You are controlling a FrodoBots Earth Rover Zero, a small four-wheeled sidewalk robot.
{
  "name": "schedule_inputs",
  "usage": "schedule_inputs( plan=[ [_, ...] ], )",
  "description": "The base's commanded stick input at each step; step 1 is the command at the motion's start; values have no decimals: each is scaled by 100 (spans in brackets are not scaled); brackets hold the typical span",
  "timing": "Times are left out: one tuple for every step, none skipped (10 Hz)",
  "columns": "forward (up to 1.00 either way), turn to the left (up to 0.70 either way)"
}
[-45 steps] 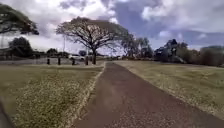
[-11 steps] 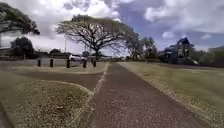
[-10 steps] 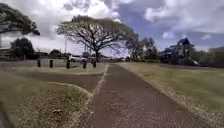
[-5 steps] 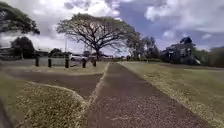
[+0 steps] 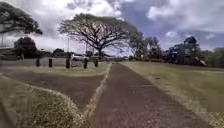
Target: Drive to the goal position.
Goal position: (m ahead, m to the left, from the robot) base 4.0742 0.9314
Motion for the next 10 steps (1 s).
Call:
schedule_inputs(
  plan=[
    [68, 34],
    [68, 34],
    [68, 34],
    [68, 34],
    [68, 34],
    [68, 34],
    [68, 34],
    [68, 34],
    [68, 34],
    [68, 34]
  ],
)
